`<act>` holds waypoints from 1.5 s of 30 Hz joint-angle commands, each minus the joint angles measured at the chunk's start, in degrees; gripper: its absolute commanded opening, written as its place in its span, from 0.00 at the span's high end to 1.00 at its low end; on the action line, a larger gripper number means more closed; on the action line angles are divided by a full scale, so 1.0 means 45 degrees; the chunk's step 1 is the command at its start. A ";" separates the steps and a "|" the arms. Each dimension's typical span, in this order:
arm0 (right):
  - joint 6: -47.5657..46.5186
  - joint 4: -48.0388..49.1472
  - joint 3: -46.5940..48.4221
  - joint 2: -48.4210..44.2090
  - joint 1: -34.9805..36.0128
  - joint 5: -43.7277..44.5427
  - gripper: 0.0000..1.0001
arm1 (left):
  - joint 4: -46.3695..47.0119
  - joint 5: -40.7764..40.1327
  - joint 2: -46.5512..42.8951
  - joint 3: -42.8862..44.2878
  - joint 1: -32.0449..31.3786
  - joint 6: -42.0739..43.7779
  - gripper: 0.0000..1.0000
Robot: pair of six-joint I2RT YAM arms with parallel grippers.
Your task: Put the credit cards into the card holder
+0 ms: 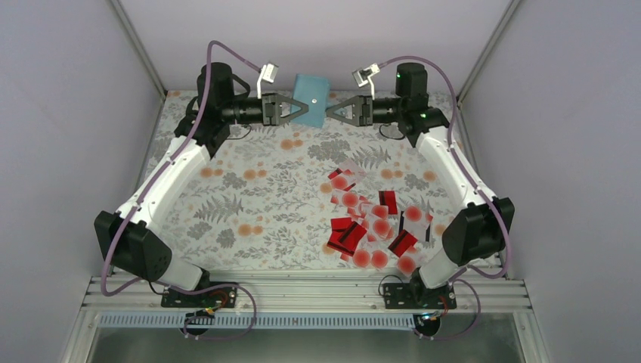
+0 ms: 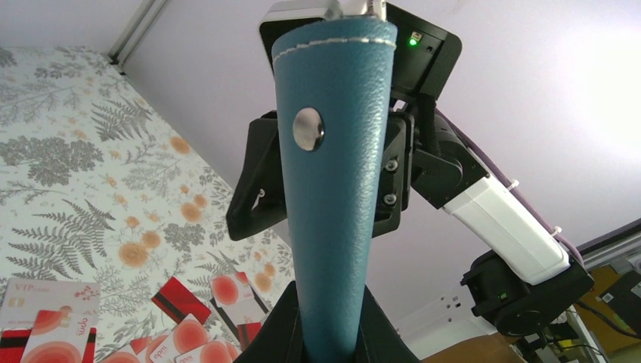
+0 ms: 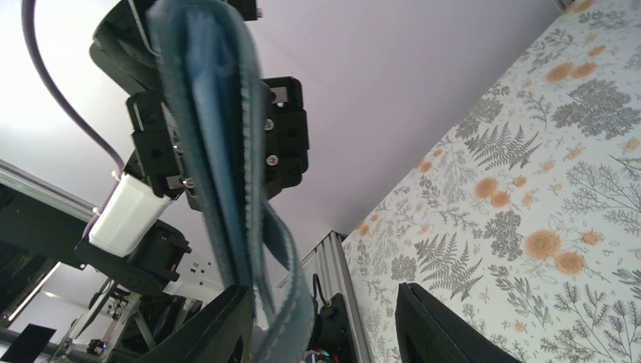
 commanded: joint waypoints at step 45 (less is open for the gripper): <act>-0.0648 -0.0110 0.1342 0.0197 0.0454 -0.2145 0.89 | 0.1037 0.1681 -0.0206 -0.0215 -0.0551 0.0096 0.98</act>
